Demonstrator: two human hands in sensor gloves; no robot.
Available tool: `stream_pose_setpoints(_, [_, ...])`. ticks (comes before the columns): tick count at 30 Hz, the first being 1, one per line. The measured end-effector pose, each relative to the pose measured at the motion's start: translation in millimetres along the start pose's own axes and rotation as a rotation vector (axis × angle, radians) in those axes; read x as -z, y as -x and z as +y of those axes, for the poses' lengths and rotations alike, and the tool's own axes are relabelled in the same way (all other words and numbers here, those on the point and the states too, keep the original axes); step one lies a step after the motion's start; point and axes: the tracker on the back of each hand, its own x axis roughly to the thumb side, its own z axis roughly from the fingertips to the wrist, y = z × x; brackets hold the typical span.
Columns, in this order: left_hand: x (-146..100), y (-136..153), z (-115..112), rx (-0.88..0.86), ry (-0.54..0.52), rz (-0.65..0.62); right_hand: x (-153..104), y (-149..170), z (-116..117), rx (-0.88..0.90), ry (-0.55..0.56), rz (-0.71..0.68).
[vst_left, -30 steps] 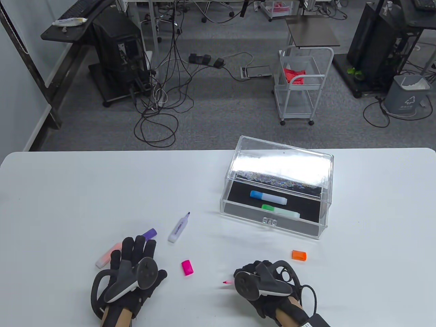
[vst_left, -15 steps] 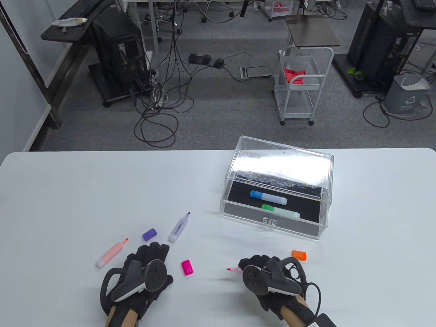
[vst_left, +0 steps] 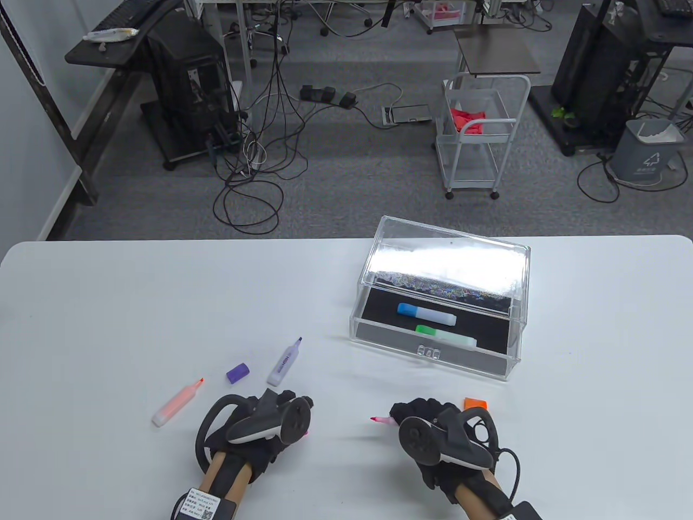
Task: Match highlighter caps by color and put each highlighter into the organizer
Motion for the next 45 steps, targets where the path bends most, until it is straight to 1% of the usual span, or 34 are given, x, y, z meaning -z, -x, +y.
stream_pose_setpoints(6, [4, -3, -1, 0.035, -0.013, -0.005, -2, 2, 0, 0.003, 0.003, 0.01])
stream_pose_setpoints(11, [1, -4, -5, 0.054, -0.072, -0.027, -2, 3, 0, 0.007, 0.005, 0.016])
stream_pose_setpoints(15, [1, -14, -7, 0.095, -0.049, -0.045, -2, 4, 0, 0.014, 0.016, 0.026])
stream_pose_setpoints(17, [1, -16, -4, 0.1, -0.005, -0.031, -3, 4, 0, 0.012, 0.021, 0.028])
stream_pose_setpoints(19, [-2, -15, 2, 0.002, 0.021, -0.047, -3, 2, 0, 0.005, 0.032, 0.028])
stream_pose_setpoints(21, [-7, -14, 8, -0.088, -0.004, -0.071, -3, 0, -1, 0.003, 0.029, 0.019])
stream_pose_setpoints(25, [-20, -14, 17, -0.172, -0.056, -0.097, -4, -7, -3, -0.015, 0.044, 0.016])
stream_pose_setpoints(28, [-29, -13, 20, -0.303, -0.078, -0.145, -4, -14, -3, -0.046, 0.063, -0.006])
stream_pose_setpoints(29, [-32, -12, 21, -0.32, -0.091, -0.155, -4, -17, -3, -0.054, 0.078, -0.022])
stream_pose_setpoints(33, [-40, -12, 23, -0.355, -0.082, -0.162, -4, -26, -3, -0.08, 0.107, -0.063])
stream_pose_setpoints(35, [-41, -14, 21, -0.383, -0.087, -0.175, -5, -31, -5, -0.103, 0.145, -0.079])
stream_pose_setpoints(39, [-41, -17, 14, -0.43, -0.103, -0.214, -7, -38, -7, -0.132, 0.174, -0.106])
stream_pose_setpoints(45, [-43, -26, 16, -0.419, -0.111, -0.238, -8, -47, -9, -0.165, 0.203, -0.132])
